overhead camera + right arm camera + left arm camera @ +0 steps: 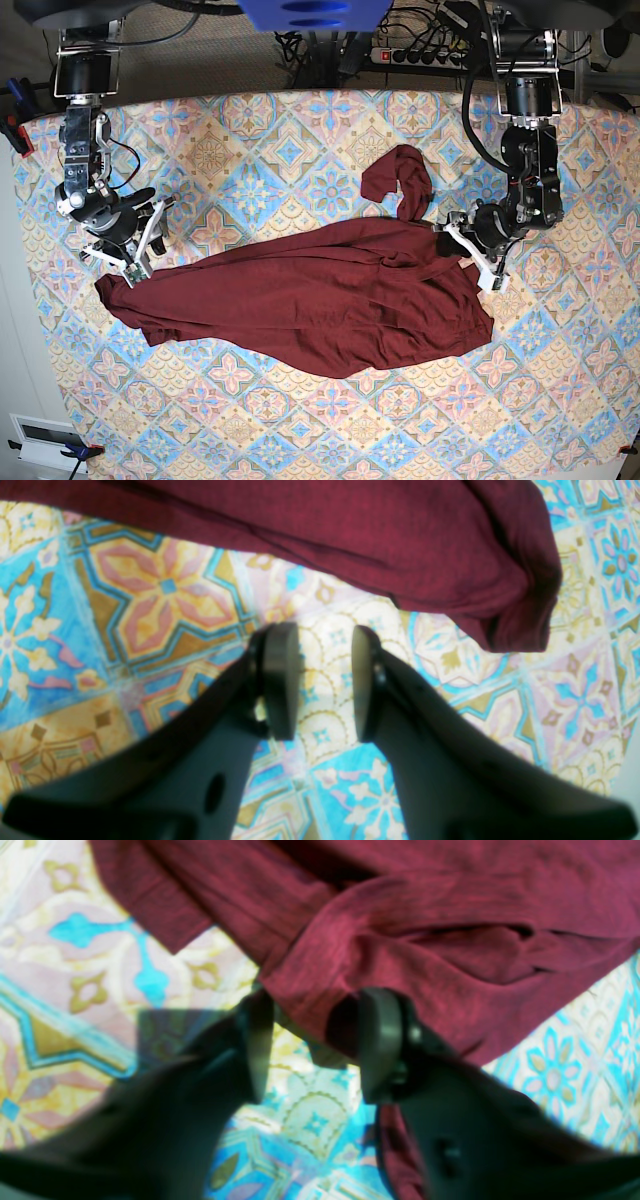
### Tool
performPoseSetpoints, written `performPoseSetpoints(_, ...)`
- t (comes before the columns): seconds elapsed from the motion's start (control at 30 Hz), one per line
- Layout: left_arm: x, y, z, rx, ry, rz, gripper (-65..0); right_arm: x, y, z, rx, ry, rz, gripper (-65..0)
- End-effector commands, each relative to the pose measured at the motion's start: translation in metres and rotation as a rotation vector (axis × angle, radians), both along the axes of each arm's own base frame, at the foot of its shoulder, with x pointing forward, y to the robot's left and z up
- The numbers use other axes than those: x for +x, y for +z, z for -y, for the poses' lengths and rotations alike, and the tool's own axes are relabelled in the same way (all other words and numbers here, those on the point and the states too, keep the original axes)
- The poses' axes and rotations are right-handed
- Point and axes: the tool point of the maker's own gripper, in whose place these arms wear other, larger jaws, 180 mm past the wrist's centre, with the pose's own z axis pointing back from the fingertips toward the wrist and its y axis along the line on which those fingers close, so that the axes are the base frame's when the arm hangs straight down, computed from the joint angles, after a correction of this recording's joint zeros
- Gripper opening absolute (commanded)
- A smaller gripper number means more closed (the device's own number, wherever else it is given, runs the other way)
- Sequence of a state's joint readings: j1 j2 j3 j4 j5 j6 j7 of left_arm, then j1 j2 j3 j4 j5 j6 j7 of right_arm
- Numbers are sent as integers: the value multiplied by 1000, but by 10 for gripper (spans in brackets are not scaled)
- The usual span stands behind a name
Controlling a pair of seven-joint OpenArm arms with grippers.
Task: Layout the t-shirt on the table in an organized manner, then fold the t-shirt properly
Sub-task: 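Pull the shirt edge with the left gripper away from the right gripper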
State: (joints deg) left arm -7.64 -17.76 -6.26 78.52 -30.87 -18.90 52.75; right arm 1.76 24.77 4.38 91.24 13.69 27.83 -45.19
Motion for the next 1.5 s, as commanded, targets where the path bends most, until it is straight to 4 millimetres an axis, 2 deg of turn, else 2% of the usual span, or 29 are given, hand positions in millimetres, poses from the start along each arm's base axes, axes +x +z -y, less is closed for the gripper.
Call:
performPoseSetpoints(0.0, 12, 14, 6, -19, -10, 49, -530, 11, 18, 3, -2, 5, 57, -476)
performPoseSetpoints(0.07, 13, 15, 7, -25, -5, 54, -650, 11, 19, 1, -3, 10, 62, -476)
performPoseSetpoints(0.13, 14, 17, 4, -27, 1, 58, -649, 12, 26, -2, -5, 20, 81, -476)
performPoseSetpoints(0.17, 15, 19, 0, -31, 15, 65, -633, 13, 28, -3, -4, 23, 86, -476)
performPoseSetpoints(0.2, 16, 22, -7, -33, 34, 73, -645, 13, 29, -3, -5, 23, 92, -476)
performPoseSetpoints(0.3, 17, 33, -40, -36, 129, 103, -650, 14, 34, -5, -6, 29, 104, -476)
performPoseSetpoints(0.37, 2, 50, -79, 4, 210, 154, -650, 15, 41, -8, -9, 40, 126, -476)
performPoseSetpoints(0.4, -3, 63, -92, 25, 237, 193, -650, 16, 44, -10, -10, 45, 135, -476)
performPoseSetpoints(0.53, -35, 110, -131, 101, 298, 293, -650, 16, 45, -12, -10, 50, 138, -476)
performPoseSetpoints(0.6, -53, 128, -145, 97, 341, 337, -650, 16, 45, -12, -11, 51, 136, -476)
performPoseSetpoints(0.7, -87, 149, -181, 81, 460, 388, -650, 12, 39, -11, -21, 42, 100, -476)
performPoseSetpoints(0.83, -130, 149, -215, 71, 594, 380, -650, 9, 32, -18, -11, 41, 73, -476)
performPoseSetpoints(0.9, -139, 137, -218, 64, 622, 350, -650, 7, 28, -25, -9, 60, 62, -475)
performPoseSetpoints(1.1, -151, 105, -230, 11, 684, 268, -650, -10, 8, -45, -5, 119, 2, -474)
performPoseSetpoints(1.37, -146, 103, -235, 55, 689, 259, -650, -13, -8, -37, -2, 92, -46, -473)
performPoseSetpoints(1.4, -146, 102, -237, 72, 690, 255, -650, -11, -9, -34, -1, 85, -50, -473)
performPoseSetpoints(1.47, -146, 101, -239, 90, 692, 247, -650, 6, -2, -29, -1, 69, -28, -473)
